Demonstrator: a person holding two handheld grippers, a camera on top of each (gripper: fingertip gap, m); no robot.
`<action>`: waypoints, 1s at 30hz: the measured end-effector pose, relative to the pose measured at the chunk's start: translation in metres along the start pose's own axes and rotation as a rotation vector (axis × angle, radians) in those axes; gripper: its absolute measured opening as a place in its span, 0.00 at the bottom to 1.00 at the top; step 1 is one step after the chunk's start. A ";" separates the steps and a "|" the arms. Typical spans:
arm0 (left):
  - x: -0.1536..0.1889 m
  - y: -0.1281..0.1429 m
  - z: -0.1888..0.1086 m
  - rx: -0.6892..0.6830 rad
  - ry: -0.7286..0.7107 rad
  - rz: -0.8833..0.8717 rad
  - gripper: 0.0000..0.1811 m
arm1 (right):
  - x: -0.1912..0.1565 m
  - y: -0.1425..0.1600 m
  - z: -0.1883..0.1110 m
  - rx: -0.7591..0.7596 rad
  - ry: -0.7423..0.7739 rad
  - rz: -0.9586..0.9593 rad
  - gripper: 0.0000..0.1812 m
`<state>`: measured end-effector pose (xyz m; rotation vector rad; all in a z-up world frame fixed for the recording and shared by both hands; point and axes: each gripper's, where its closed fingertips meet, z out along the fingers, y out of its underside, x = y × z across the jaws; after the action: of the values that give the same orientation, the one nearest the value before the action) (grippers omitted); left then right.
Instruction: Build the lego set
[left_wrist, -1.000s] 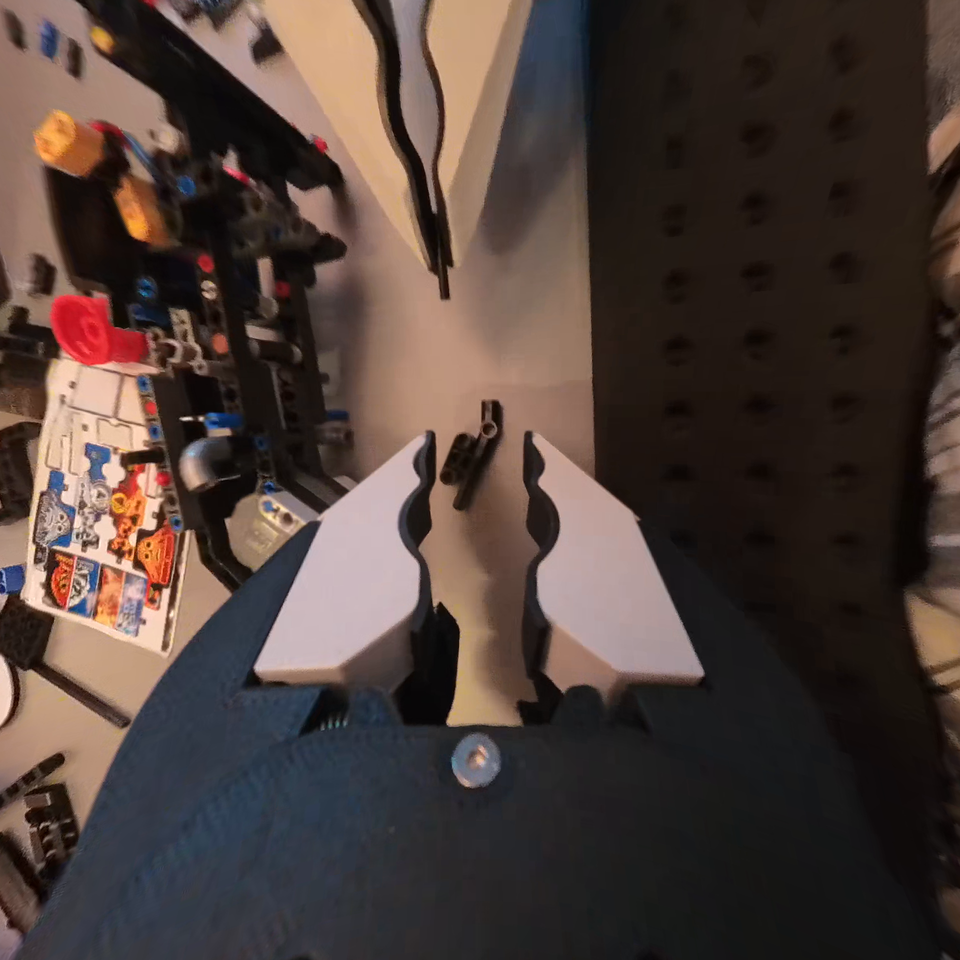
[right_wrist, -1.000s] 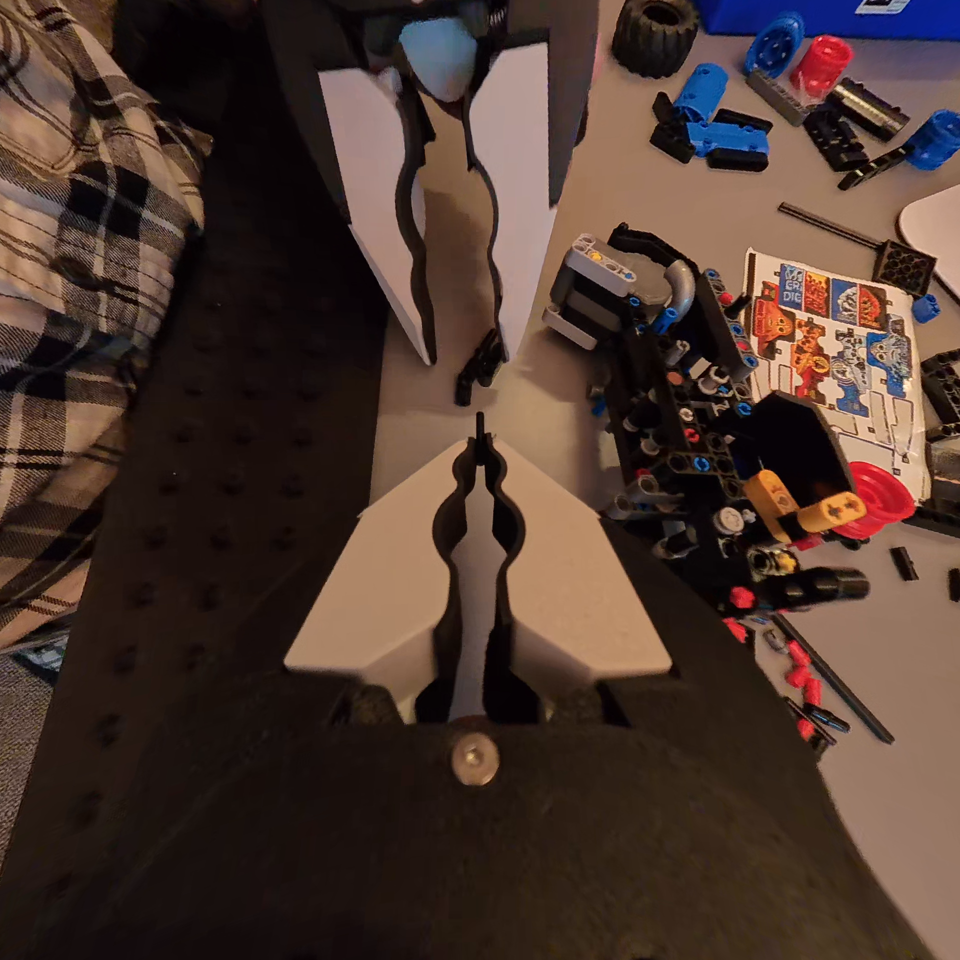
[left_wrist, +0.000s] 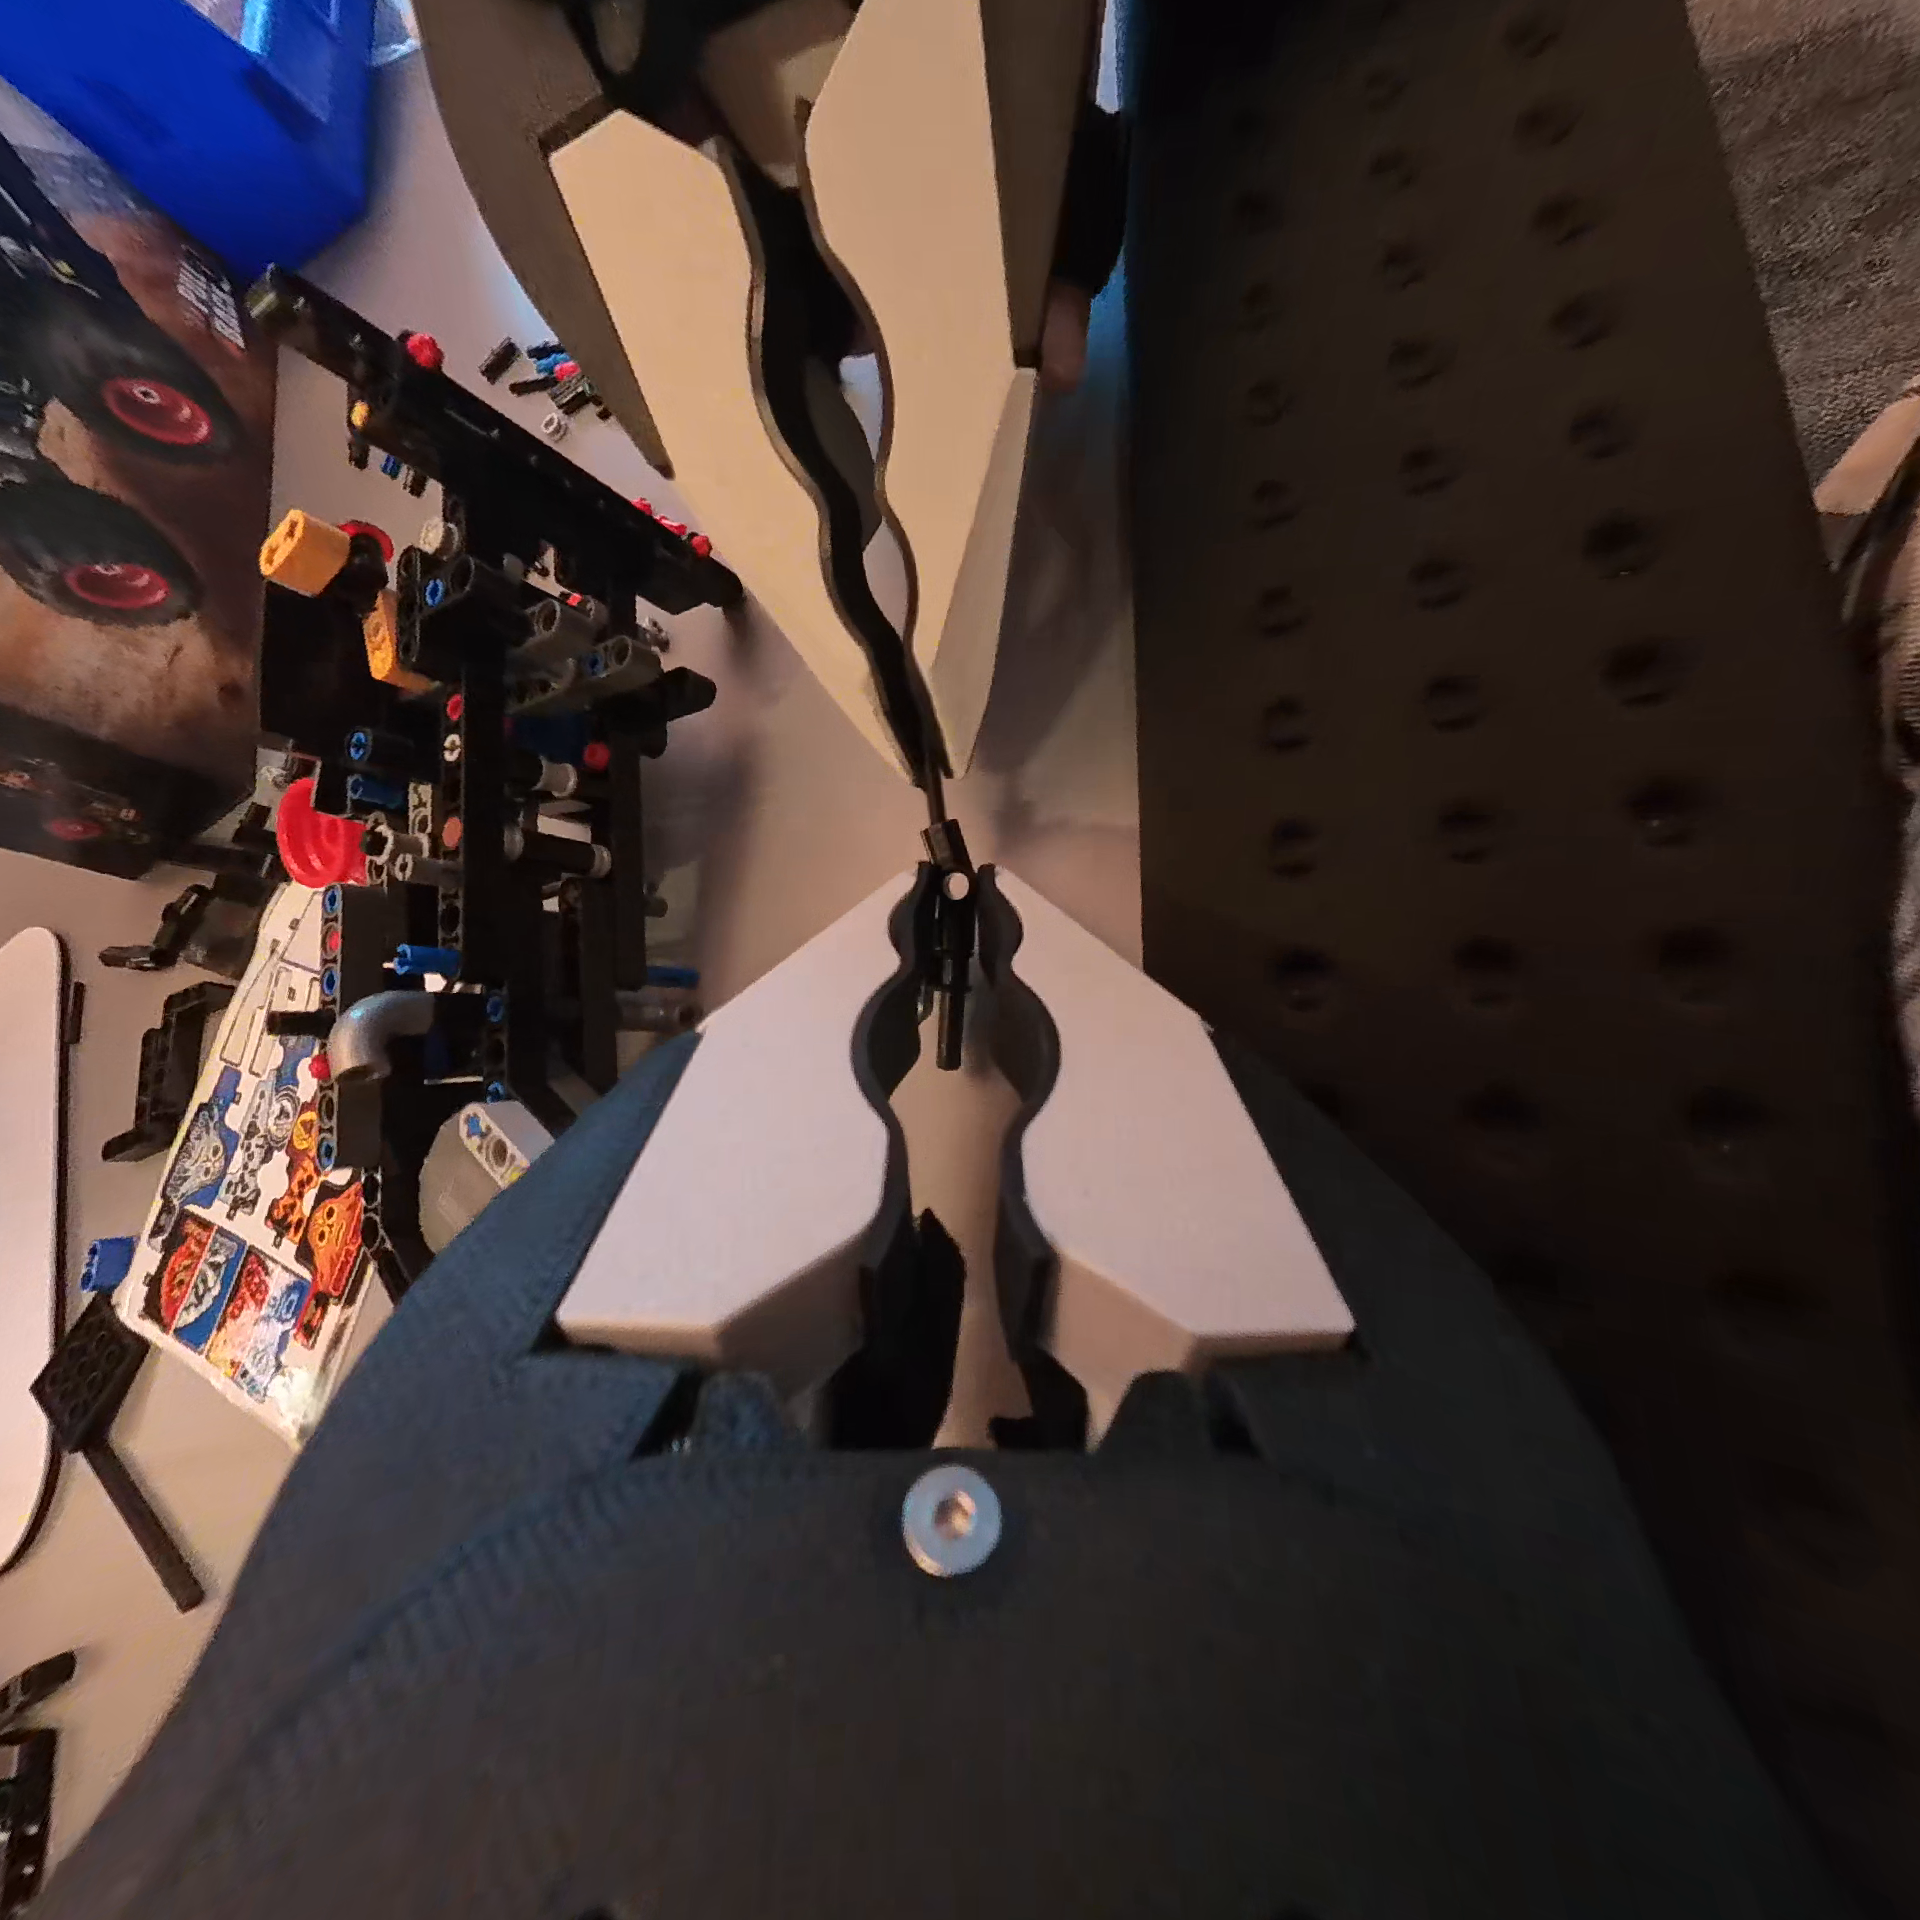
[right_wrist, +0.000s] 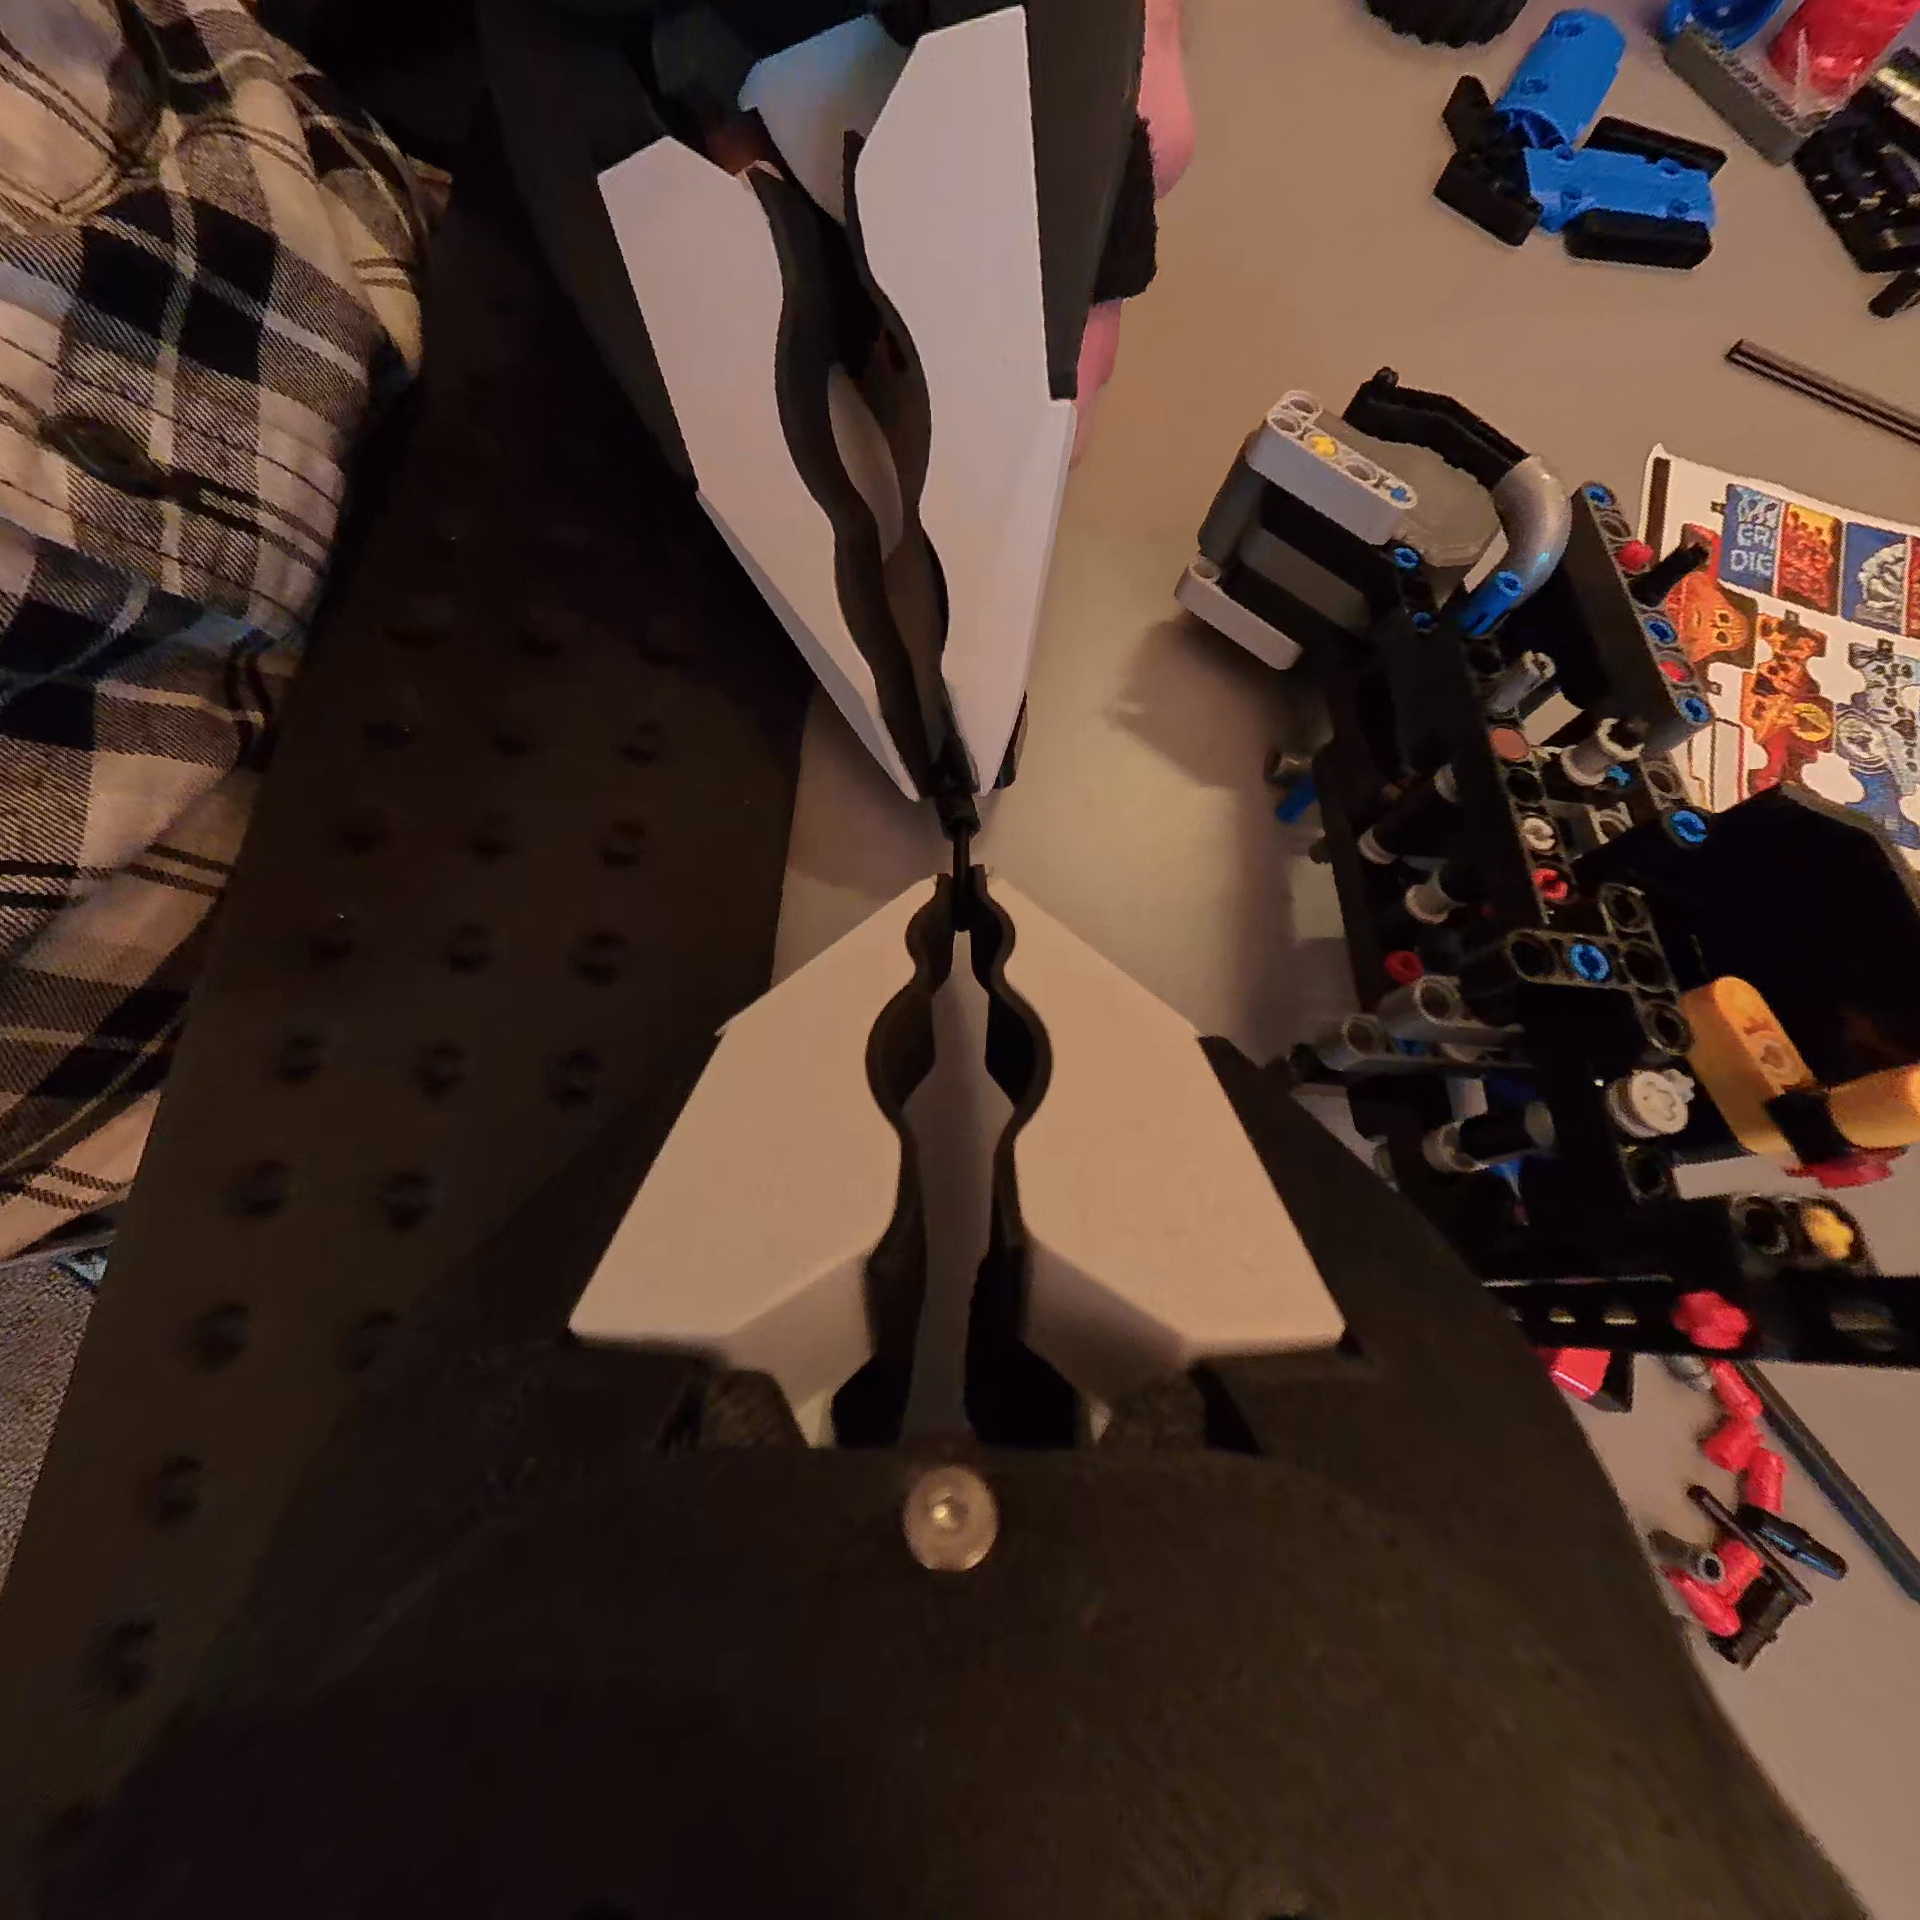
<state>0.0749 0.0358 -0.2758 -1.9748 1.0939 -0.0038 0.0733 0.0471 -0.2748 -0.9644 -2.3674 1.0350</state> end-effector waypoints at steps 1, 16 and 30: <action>0.000 0.000 0.000 0.001 0.000 0.000 0.03 | 0.000 0.000 0.000 -0.002 0.002 -0.003 0.00; 0.006 0.004 0.004 -0.010 0.003 0.030 0.03 | -0.004 0.006 0.006 -0.017 -0.037 -0.013 0.00; 0.013 0.000 0.001 0.023 0.013 0.074 0.02 | -0.013 0.003 0.007 0.017 -0.099 -0.032 0.00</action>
<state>0.0835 0.0280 -0.2813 -1.9153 1.1701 0.0111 0.0796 0.0357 -0.2820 -0.8856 -2.4407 1.1126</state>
